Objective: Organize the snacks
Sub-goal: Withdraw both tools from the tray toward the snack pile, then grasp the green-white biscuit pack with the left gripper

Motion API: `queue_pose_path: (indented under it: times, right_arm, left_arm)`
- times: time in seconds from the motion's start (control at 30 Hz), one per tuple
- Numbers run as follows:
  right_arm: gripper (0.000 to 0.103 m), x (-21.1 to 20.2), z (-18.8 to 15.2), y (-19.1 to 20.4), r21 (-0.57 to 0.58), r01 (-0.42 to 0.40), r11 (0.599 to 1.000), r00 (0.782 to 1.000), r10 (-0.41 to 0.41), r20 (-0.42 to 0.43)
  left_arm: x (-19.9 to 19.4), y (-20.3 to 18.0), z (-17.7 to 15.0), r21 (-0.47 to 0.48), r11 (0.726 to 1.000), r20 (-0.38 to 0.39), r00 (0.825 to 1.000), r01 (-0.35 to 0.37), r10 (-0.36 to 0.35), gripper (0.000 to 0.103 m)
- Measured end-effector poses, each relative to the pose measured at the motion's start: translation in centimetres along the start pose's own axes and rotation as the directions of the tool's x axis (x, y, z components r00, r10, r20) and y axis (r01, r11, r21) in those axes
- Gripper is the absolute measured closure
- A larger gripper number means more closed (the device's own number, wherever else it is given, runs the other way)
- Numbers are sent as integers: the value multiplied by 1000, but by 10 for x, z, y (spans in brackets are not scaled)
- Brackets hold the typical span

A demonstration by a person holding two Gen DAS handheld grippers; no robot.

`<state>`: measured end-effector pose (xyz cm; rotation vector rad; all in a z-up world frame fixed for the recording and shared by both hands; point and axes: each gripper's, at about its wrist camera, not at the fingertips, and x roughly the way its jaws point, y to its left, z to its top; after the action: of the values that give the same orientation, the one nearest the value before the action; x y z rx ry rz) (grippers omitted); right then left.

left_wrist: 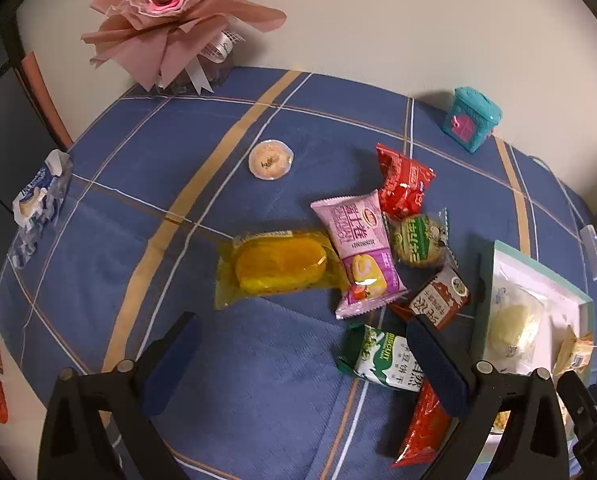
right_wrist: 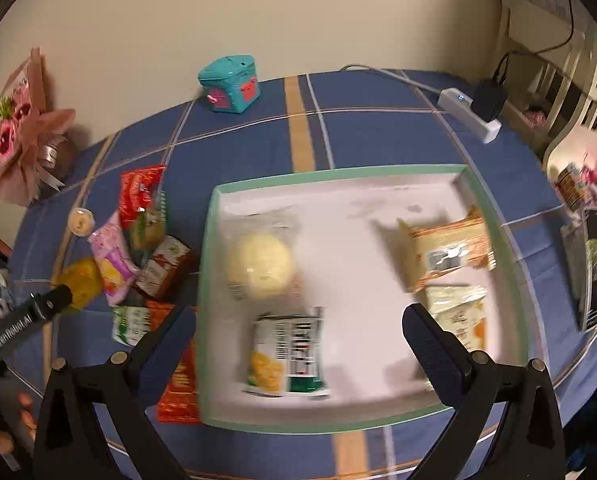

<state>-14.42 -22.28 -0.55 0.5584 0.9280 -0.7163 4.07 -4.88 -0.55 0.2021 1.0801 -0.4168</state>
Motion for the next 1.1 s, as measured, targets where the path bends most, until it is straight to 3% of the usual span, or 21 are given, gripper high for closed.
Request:
queue_pose_path:
  times: [0.13, 0.3, 0.37, 0.6, 0.93, 1.1]
  right_arm:
    - [0, 7, -4, 21, -24, -30, 999, 999, 30, -22]
    - [0, 22, -14, 45, -56, -91, 994, 995, 88, -56]
    - [0, 35, -16, 59, -97, -71, 993, 993, 61, -103]
    - [0, 47, -24, 77, -206, 27, 978, 994, -49, -102]
    - [0, 45, -14, 47, -164, 114, 980, 987, -131, -95]
    - [0, 51, -11, 36, -169, 153, 974, 977, -174, -120]
  left_arm:
    - [-2, 13, 3, -27, 1000, 9, 1000, 8, -7, 0]
    - [15, 18, 1, -23, 999, -65, 997, 27, -28, 0]
    - [25, 16, -1, -11, 1000, -97, 995, 15, -16, 0]
    - [54, 2, -8, -5, 998, -171, 983, 70, -70, 0]
    - [67, -54, -20, 119, 979, -215, 967, 165, -137, 0]
    - [78, -64, -27, 103, 977, -252, 955, 188, -157, 0]
